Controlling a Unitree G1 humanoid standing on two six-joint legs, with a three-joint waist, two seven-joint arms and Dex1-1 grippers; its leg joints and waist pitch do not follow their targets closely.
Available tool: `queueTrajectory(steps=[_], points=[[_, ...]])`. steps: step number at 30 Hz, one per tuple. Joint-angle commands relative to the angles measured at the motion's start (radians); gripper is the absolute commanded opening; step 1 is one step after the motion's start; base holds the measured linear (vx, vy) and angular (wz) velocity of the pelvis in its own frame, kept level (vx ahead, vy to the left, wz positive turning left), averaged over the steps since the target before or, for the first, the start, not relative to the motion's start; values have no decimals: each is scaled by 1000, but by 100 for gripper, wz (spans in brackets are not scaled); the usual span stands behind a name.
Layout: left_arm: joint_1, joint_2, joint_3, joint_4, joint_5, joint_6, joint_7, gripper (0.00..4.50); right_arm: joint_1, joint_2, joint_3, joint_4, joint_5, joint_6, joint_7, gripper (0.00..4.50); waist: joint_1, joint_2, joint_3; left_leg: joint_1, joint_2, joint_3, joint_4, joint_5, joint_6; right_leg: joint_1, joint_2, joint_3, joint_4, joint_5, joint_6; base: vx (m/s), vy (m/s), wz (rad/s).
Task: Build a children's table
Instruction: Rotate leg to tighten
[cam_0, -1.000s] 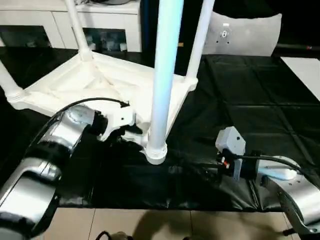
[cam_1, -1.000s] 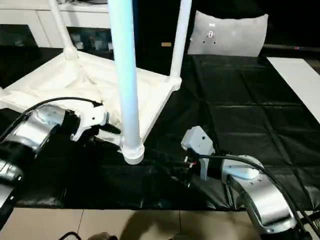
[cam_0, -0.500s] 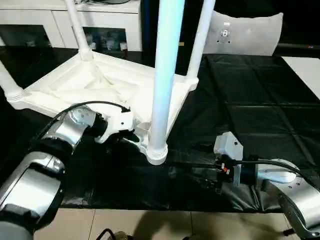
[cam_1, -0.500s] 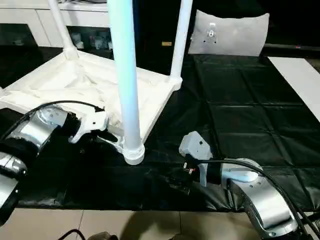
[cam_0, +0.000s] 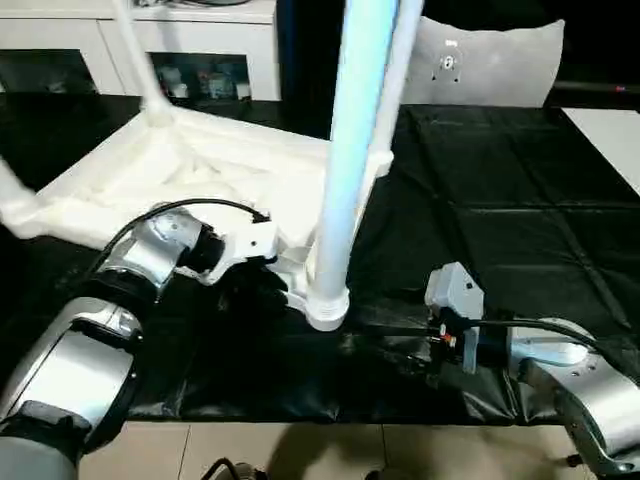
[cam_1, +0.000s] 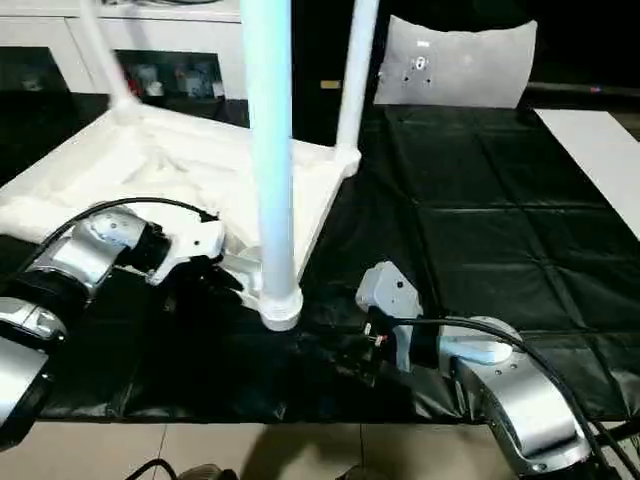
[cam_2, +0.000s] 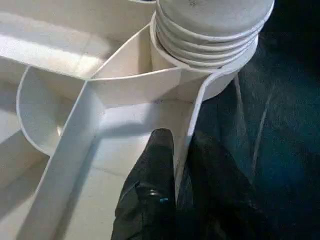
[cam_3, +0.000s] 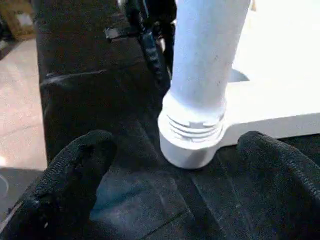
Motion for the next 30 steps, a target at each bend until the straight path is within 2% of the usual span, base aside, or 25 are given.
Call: queueTrajectory(steps=[1, 2, 6, 7, 8, 10, 12, 13, 14, 15, 16, 19, 21, 25, 27, 30], points=[[38, -15, 42, -10, -20, 109, 80, 28, -23, 5, -23, 22, -17, -5, -37, 450, 4, -1, -53, 13, 38, 2, -78, -157, 37, 46, -49, 14, -56, 48, -325, 0, 0, 0], [49, -24, 52, -24, -26, 128, 100, 25, -24, 8, -25, 25, -18, -5, -43, 450, 5, 0, -52, 15, 38, 2, -78, -167, 33, 44, -49, 15, -60, 13, -324, 0, 0, 0], [100, -67, 90, -114, -59, 227, 184, 17, -39, 22, -37, 51, -29, -4, -74, 450, 4, -1, -51, 12, 38, 4, -78, -162, 37, 45, -48, 17, -62, -8, -317, 0, 0, 0], [111, -73, 92, -137, -61, 244, 197, 15, -43, 25, -39, 59, -34, -6, -80, 450, 2, -9, -53, 11, 40, 3, -77, -153, 42, 47, -50, 17, -58, -2, -319, 0, 0, 0], [128, -78, 90, -168, -54, 266, 216, 15, -49, 27, -39, 67, -37, -10, -84, 450, 0, -12, -54, 11, 37, 5, -76, -149, 48, 46, -48, 16, -62, -12, -315, 0, 0, 0], [168, -93, 95, -251, -40, 324, 274, 6, -68, 36, -41, 90, -45, -15, -100, 450, -5, -15, -56, 9, 39, 5, -76, -135, 57, 47, -48, 16, -63, -16, -309, 0, 0, 0], [194, -100, 92, -312, -28, 356, 291, 2, -86, 43, -46, 108, -47, -16, -116, 450, -6, -12, -55, 10, 37, 6, -75, -139, 61, 43, -47, 16, -65, -34, -306, 0, 0, 0], [205, -101, 89, -338, -25, 368, 293, 2, -91, 46, -48, 114, -45, -15, -122, 450, -7, -16, -54, 9, 39, 5, -76, -142, 62, 44, -48, 16, -66, -55, -302, 0, 0, 0], [219, -101, 83, -366, -26, 356, 282, 2, -100, 48, -48, 124, -51, -18, -129, 450, -9, -19, -56, 9, 40, 5, -76, -140, 63, 44, -48, 16, -67, -67, -295, 0, 0, 0], [231, -100, 79, -393, -28, 354, 275, 2, -105, 49, -48, 129, -56, -21, -133, 450, -9, -17, -55, 9, 38, 6, -76, -139, 61, 42, -46, 16, -67, -71, -292, 0, 0, 0], [253, -91, 67, -442, -38, 352, 247, 2, -114, 52, -47, 139, -60, -25, -129, 450, -11, -22, -57, 8, 39, 6, -75, -131, 64, 43, -46, 16, -67, -63, -288, 0, 0, 0], [287, -62, 40, -493, -44, 315, 202, 2, -129, 47, -38, 153, -63, -36, -105, 450, -10, -18, -63, 8, 39, 7, -71, -93, 82, 43, -44, 14, -57, 8, -289, 0, 0, 0], [303, -44, 31, -510, -45, 276, 179, 2, -137, 35, -28, 163, -65, -54, -79, 450, -11, -20, -62, 8, 39, 8, -71, -87, 90, 42, -44, 14, -57, 23, -291, 0, 0, 0], [313, -21, 26, -501, -48, 174, 133, 2, -164, 1, -12, 205, -41, -110, 30, 450, -10, -22, -60, 10, 40, 10, -70, -114, 95, 40, -45, 14, -60, -16, -287, 0, 0, 0], [313, -22, 33, -501, -54, 174, 133, 2, -169, -5, -12, 219, -37, -128, 52, 450, -7, -26, -60, 11, 41, 12, -70, -116, 97, 39, -47, 15, -60, -25, -286, 0, 0, 0], [310, -28, 53, -500, -56, 159, 161, 2, -190, -10, -16, 259, -25, -156, 89, 450, -4, -26, -60, 13, 43, 13, -70, -118, 95, 36, -48, 13, -58, -28, -296, 0, 0, 0]])
